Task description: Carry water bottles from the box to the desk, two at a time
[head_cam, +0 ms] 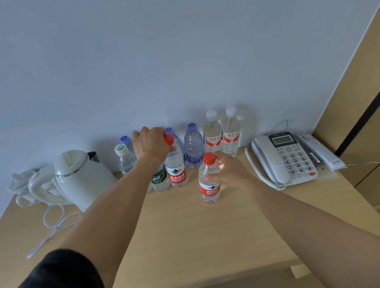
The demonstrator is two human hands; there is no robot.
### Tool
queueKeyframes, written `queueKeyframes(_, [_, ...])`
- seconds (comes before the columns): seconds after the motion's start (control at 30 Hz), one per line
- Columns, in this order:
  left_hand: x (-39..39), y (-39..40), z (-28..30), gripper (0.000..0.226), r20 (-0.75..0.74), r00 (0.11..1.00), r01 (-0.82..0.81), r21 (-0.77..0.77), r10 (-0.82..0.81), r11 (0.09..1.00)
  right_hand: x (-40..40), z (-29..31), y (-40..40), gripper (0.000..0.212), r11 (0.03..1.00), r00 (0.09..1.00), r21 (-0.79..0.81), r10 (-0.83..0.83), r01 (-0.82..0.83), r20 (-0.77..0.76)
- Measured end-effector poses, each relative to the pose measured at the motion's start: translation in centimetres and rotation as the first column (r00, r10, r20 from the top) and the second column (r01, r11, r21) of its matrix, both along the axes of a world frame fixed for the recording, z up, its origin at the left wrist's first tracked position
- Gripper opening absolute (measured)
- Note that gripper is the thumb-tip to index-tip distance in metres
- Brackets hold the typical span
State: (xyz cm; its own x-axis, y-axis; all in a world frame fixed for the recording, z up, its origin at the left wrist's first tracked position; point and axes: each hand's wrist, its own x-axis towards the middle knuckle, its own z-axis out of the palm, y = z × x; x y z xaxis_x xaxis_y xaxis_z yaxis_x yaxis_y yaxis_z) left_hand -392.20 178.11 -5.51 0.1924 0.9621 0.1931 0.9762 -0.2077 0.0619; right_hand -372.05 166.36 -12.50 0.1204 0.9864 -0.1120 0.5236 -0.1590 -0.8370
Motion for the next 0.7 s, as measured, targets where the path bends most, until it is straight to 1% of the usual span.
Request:
queueKeyframes(0.17, [-0.1,-0.1,0.3,0.038,-0.045,0.999,0.006,0.008,-0.006,1.0,0.0,-0.2,0.1,0.054,0.999,0.998,-0.023,-0.046,0.047,0.031])
queueKeyframes(0.27, [0.0,-0.2,0.7,0.04,-0.084,0.996,0.006,-0.006,-0.007,1.0,-0.1,-0.1,0.2,0.053,0.999,0.996,-0.017,-0.05,0.052,0.069])
queueKeyframes(0.37, [0.1,-0.1,0.8,0.044,-0.109,0.994,0.011,-0.012,-0.013,1.0,-0.1,0.1,0.3,0.046,0.999,0.992,0.01,-0.052,0.051,0.115])
queueKeyframes(0.47, [0.1,0.0,0.7,0.045,-0.105,0.994,0.016,-0.017,-0.017,1.0,0.0,0.3,0.6,0.04,0.998,0.986,0.032,-0.049,0.045,0.162])
queueKeyframes(0.53, [0.1,0.1,0.6,0.045,-0.095,0.995,0.022,-0.018,-0.024,1.0,0.1,0.3,0.9,0.038,0.998,0.986,0.048,-0.048,0.04,0.158])
queueKeyframes(0.7, [-0.1,0.0,0.5,0.035,-0.042,0.999,0.036,0.023,-0.035,0.999,-0.4,0.4,2.2,0.037,0.995,0.985,0.091,-0.046,0.031,0.164])
